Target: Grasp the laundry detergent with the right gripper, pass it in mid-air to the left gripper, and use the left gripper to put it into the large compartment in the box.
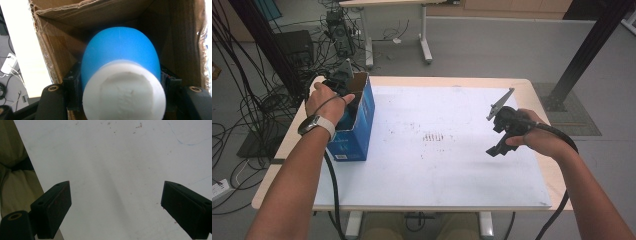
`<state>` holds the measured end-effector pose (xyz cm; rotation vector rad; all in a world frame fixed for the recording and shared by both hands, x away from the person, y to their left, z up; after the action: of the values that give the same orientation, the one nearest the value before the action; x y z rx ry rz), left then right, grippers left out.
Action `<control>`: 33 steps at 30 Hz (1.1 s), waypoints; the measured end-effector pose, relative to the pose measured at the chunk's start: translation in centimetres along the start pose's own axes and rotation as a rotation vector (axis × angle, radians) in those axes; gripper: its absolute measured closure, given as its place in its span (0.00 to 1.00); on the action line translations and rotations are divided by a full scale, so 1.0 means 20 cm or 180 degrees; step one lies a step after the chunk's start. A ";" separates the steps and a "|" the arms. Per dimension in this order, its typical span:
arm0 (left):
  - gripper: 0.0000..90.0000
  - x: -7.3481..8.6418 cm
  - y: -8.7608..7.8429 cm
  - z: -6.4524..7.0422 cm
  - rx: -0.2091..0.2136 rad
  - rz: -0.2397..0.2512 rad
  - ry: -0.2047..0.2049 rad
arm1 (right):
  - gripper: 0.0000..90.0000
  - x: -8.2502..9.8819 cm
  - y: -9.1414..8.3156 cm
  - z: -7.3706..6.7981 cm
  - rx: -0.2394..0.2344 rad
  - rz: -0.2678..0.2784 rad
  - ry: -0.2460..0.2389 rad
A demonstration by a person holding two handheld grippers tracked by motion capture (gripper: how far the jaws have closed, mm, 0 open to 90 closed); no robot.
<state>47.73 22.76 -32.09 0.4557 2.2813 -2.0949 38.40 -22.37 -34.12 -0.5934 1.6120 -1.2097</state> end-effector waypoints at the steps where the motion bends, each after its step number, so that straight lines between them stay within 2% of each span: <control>1: 0.41 0.00 0.00 0.00 -0.0002 0.0002 0.0003 | 0.11 0.00 0.00 0.00 0.0001 -0.0003 -0.0002; 10: 0.40 0.00 0.00 -0.01 0.0018 0.0039 -0.0013 | 0.11 0.00 0.01 0.00 -0.0011 -0.0002 0.0001; 16: 0.31 -0.01 0.02 0.01 0.0044 0.0050 -0.0021 | 0.11 0.01 0.01 0.00 -0.0018 -0.0010 0.0013; 21: 0.30 -0.01 0.00 0.01 0.0075 0.0075 0.0009 | 0.11 0.01 0.01 0.00 -0.0011 -0.0022 0.0011; 24: 0.30 -0.01 -0.02 0.00 0.0109 0.0135 0.0017 | 0.11 0.01 0.00 0.00 -0.0005 -0.0019 0.0013; 28: 0.27 -0.01 -0.07 -0.01 0.0070 0.0215 0.0053 | 0.11 0.00 0.01 -0.01 -0.0009 -0.0025 -0.0004; 30: 0.22 -0.02 -0.10 -0.01 0.0001 0.0275 0.0100 | 0.11 0.00 0.01 -0.01 -0.0016 -0.0031 -0.0004; 33: 0.22 -0.02 -0.15 -0.01 0.0033 0.0346 0.0148 | 0.11 0.00 0.02 -0.01 -0.0019 -0.0031 -0.0002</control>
<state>47.56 22.61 -29.03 0.6206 2.2160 -2.0670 38.17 -22.15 -34.45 -0.6060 1.6144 -1.2123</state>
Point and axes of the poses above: each handheld gripper's, and its own axes: y roughly forward along the jaws, x roughly out of its underside, z roughly to its right, the point moved 5 cm from there along y, roughly forward along the jaws, and after that the axes turned 4 degrees about z, right-handed, at the moved point
